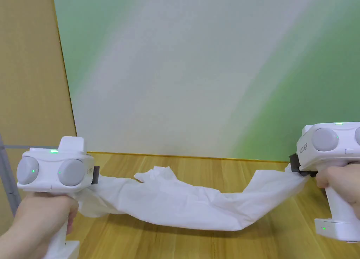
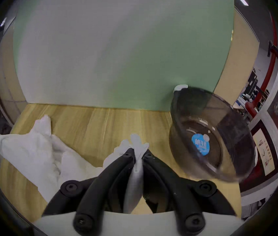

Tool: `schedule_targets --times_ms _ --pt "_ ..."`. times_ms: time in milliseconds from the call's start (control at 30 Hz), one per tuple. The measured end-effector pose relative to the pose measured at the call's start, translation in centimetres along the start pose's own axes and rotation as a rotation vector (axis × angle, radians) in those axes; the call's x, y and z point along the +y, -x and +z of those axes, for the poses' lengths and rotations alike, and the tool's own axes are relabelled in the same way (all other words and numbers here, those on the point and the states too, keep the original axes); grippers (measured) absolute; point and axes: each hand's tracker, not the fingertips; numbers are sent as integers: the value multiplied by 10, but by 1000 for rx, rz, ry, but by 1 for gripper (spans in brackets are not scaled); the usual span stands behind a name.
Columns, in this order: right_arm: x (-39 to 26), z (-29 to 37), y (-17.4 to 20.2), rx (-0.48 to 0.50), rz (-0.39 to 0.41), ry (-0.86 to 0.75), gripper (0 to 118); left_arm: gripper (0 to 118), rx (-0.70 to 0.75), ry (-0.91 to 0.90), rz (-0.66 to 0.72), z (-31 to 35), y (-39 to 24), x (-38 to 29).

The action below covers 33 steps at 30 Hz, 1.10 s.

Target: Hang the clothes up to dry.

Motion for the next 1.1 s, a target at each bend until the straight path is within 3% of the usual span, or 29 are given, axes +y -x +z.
schedule_targets --times_ms 267,467,700,1000,1033,1067,1100 --pt "-125 71 -12 19 16 -56 5 6 -69 15 -62 53 19 -103" --pt "-199 106 -27 20 -33 -50 5 6 -85 60 -104 80 34 -163" --pt "-236 95 -40 11 -104 -7 5 6 -82 121 -102 78 39 -195" --pt "-247 95 -37 5 -109 3 6 9 -60 112 -118 86 31 -191" --pt "-246 99 -37 -4 -111 2 16 20 -45 103 -120 90 30 -189" --pt "-245 102 -35 -32 -111 2 36 37 -13 80 -136 95 28 -185" --pt "-244 107 -34 -69 -116 -18 53 43 -7 50 -141 102 26 -180"
